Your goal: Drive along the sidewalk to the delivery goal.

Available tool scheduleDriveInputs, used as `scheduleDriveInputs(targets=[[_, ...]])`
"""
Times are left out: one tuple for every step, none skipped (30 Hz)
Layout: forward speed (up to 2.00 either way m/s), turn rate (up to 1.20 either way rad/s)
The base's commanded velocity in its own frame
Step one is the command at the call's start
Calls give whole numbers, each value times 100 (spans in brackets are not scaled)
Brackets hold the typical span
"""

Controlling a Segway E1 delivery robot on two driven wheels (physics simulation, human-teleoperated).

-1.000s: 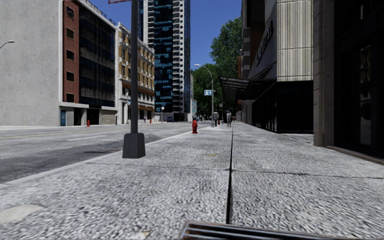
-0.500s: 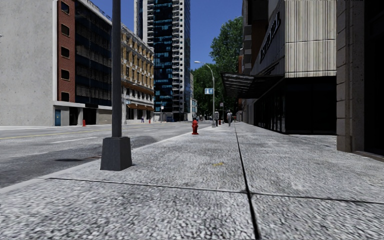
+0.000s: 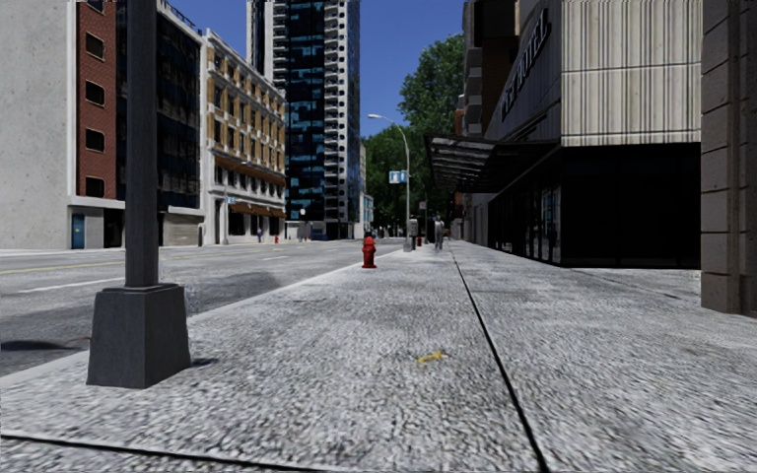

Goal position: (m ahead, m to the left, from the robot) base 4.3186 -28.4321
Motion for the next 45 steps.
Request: scheduleDriveInputs(targets=[[191, -31], [191, -34], [191, -34], [191, -35], [191, -36], [191, -36], [191, -36], [191, -36], [191, -39], [191, -44], [191, -44], [191, -47], [191, -48], [191, -49], [191, -49], [191, -49], [191, -49], [191, -49], [191, -49], [191, -49], [191, -49], [191, -49], [191, -49], [191, -49], [191, -49], [191, -49], [191, -49], [191, -49], [191, -49], [191, -49], [191, -49], [191, -49], [191, -49], [191, -49], [191, -49], [191, -49], [191, -49], [191, -49], [191, -49], [191, -49], [191, -49], [191, -49], [191, -49], [191, -49], [191, -49]])
